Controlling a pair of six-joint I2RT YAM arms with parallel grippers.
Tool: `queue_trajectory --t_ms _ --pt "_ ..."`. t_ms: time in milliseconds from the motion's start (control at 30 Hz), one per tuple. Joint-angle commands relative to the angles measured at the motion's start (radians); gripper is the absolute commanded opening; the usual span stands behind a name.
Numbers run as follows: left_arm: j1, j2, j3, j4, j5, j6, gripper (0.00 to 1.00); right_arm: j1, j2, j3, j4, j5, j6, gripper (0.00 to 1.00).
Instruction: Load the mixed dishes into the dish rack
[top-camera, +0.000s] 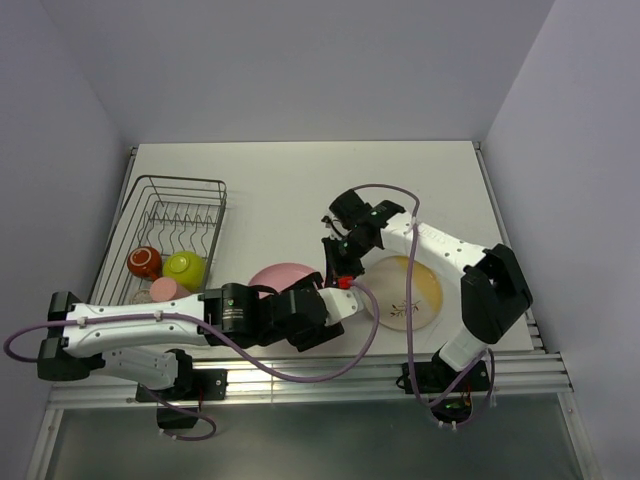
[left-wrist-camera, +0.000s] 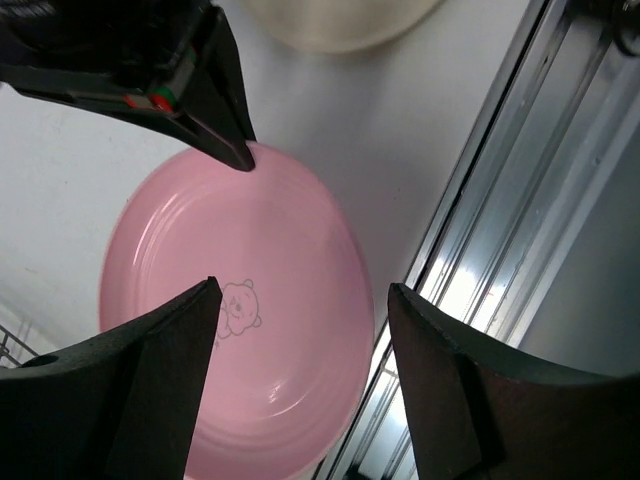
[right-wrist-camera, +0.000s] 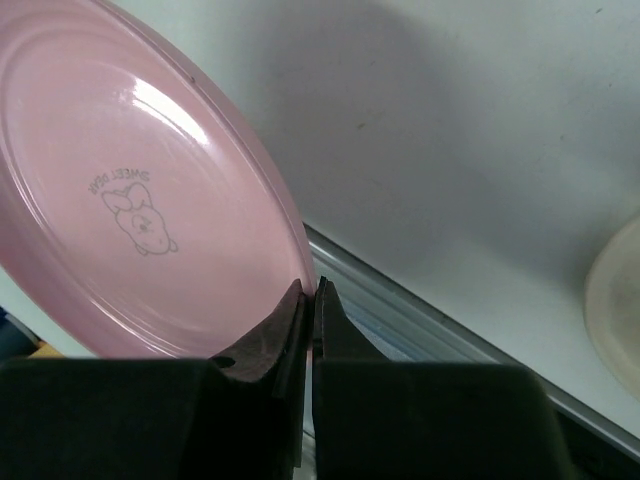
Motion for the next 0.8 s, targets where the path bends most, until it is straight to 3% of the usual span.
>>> queue_trajectory --t_ms 0,133,767 --pt "-0.016 0.004 0.020 -0.031 -0.012 -0.011 0.74 -0.014 -0.075 0.013 -0.043 -0.067 -0.030 0.00" --pt "-0.019 0.012 0.025 -0.042 -0.008 -0.019 0.82 -0.022 -0.087 0.021 -0.062 -0.089 -0.029 0.00" --pt "-0.042 0.121 0.009 -0.136 -0.051 -0.039 0.82 -0.046 -0.146 -0.008 -0.160 -0.264 -0.067 0.00"
